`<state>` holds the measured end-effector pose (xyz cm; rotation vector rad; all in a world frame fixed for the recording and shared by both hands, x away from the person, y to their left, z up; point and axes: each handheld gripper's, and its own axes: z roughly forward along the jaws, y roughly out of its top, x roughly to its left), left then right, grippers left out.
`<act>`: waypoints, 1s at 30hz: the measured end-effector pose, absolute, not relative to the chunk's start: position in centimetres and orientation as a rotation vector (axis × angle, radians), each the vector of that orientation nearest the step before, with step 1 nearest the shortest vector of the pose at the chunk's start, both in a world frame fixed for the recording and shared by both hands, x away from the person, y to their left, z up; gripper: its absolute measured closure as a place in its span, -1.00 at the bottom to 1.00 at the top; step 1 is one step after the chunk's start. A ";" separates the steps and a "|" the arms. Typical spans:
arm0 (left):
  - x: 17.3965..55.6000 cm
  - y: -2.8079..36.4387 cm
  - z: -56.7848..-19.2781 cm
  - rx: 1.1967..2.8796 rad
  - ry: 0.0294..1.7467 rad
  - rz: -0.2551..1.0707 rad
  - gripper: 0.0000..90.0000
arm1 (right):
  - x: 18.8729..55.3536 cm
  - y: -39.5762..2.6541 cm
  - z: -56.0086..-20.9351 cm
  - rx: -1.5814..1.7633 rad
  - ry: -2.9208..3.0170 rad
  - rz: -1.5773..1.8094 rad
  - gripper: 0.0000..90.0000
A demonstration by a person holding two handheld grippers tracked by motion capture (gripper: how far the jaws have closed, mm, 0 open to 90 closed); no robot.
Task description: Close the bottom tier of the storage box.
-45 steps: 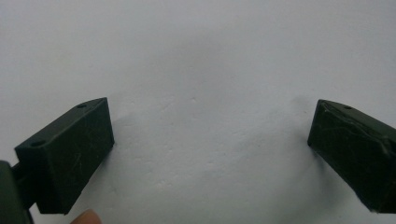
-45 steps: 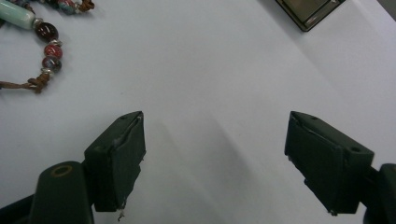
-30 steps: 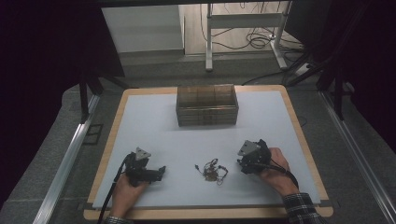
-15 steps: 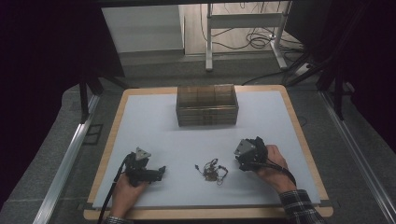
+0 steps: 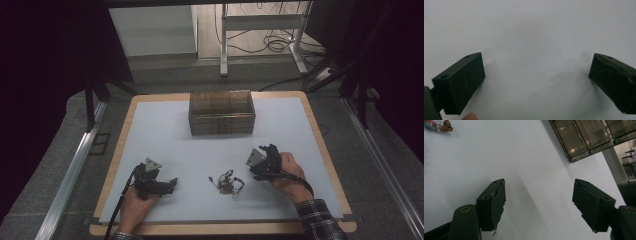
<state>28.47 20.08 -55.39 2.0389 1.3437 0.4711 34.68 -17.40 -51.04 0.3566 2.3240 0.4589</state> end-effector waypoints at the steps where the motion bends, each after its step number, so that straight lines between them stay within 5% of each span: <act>1: 28.5 20.1 -55.4 2.039 1.344 0.471 -0.99 | 34.7 -17.3 -51.1 0.350 2.321 0.456 -0.42; 30: 28.5 20.1 -55.4 2.036 1.342 0.473 -0.99 | 35.4 -14.8 -51.3 0.223 2.214 0.352 -0.35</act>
